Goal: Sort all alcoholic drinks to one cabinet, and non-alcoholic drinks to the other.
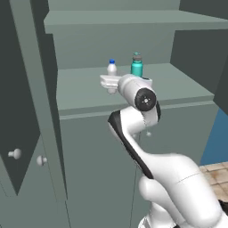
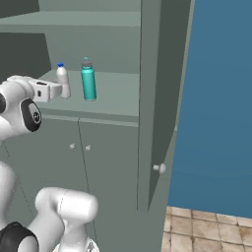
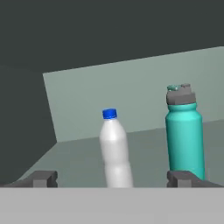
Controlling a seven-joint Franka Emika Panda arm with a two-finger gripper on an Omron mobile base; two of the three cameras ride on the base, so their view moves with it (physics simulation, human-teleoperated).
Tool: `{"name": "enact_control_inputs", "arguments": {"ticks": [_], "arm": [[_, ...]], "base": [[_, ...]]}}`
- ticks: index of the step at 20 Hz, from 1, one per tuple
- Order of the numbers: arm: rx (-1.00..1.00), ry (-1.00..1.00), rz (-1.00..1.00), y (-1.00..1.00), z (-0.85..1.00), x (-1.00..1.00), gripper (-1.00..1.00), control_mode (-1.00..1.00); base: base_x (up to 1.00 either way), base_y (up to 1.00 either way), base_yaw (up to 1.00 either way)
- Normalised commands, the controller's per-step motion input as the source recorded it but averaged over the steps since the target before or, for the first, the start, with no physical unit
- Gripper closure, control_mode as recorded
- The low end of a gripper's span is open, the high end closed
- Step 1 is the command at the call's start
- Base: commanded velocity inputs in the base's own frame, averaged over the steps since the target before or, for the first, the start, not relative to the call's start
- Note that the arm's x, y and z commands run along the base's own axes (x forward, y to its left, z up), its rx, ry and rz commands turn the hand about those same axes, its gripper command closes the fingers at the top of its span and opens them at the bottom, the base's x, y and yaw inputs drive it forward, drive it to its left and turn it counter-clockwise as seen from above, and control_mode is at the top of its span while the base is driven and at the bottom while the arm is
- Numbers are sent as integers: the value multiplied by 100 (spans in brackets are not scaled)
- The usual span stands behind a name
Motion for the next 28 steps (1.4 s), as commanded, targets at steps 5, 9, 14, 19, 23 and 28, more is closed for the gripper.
{"name": "enact_control_inputs", "arguments": {"ticks": [5,9,14,19,23,28], "arm": [[0,2,-10,0,35,-69,-100,-100],[0,10,-14,-9,26,-61,-100,-100],[0,16,-12,-28,10,-48,-100,-100],[3,9,-8,-46,0,-59,-100,-100],[4,1,-10,-36,0,-75,-100,-100],[4,0,-11,-25,0,-77,-100,-100]], "base": [[0,0,0],[0,0,0],[0,0,0],[0,0,0],[0,0,0],[0,0,0]]}}
